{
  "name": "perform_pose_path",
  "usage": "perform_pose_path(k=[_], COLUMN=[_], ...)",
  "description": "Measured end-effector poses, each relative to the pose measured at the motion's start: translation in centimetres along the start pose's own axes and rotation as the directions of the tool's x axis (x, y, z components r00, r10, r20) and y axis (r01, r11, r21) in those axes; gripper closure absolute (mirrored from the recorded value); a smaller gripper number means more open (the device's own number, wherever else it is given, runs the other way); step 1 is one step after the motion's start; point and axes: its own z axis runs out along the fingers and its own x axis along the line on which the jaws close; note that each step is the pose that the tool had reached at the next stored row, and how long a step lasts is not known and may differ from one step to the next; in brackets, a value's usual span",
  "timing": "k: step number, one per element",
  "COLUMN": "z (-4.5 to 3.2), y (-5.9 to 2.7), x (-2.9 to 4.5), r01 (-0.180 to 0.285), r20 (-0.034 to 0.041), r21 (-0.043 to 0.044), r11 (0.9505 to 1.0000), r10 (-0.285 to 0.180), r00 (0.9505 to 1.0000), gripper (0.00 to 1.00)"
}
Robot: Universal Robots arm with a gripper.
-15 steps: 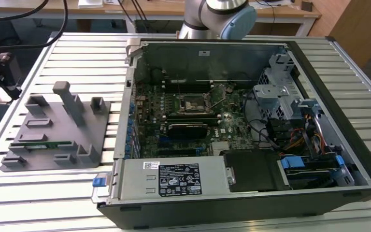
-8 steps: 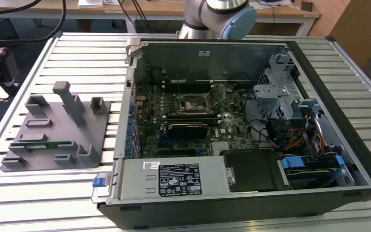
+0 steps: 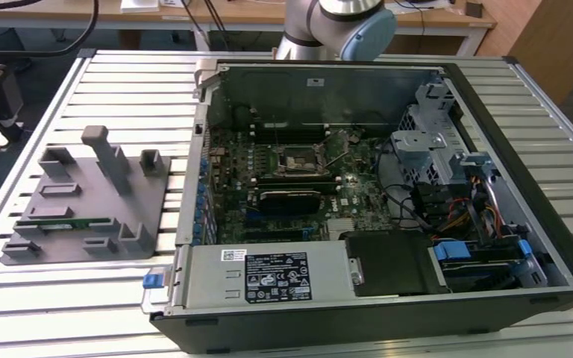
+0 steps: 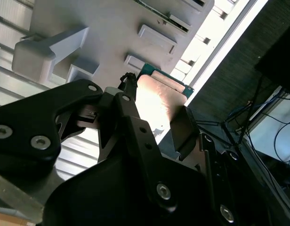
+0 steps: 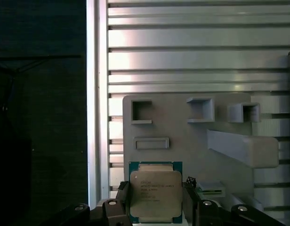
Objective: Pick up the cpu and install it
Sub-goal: 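Pick up the cpu and move it towards the insertion slot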
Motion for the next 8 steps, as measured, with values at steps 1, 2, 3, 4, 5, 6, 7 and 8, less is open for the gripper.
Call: perform_pose_path(k=[1,2,3,4,5,6,7,8], z=[-0.14,-0.3,-0.43,-0.57,-0.71,-0.84,-0.97,-1.09], y=[0.0,0.01,0.01,0.02,0.02,0.03,0.03,0.04], x=[0.0,0.0,0.0,0.0,0.0,0.0,0.0,0.0], r01=[0.0,0.0,0.0,0.0,0.0,0.0,0.0,0.0], r20=[0.0,0.0,0.0,0.0,0.0,0.0,0.0,0.0], r21=[0.0,0.0,-0.0001,0.0,0.0,0.0,0.0,0.0], r11=[1.0,1.0,1.0,1.0,1.0,1.0,1.0,1.0], r10=[0.0,0.0,0.0,0.0,0.0,0.0,0.0,0.0], r00=[1.0,1.0,1.0,1.0,1.0,1.0,1.0,1.0], gripper=[0.47,0.47,0.47,0.47,0.47,0.47,0.47,0.47])
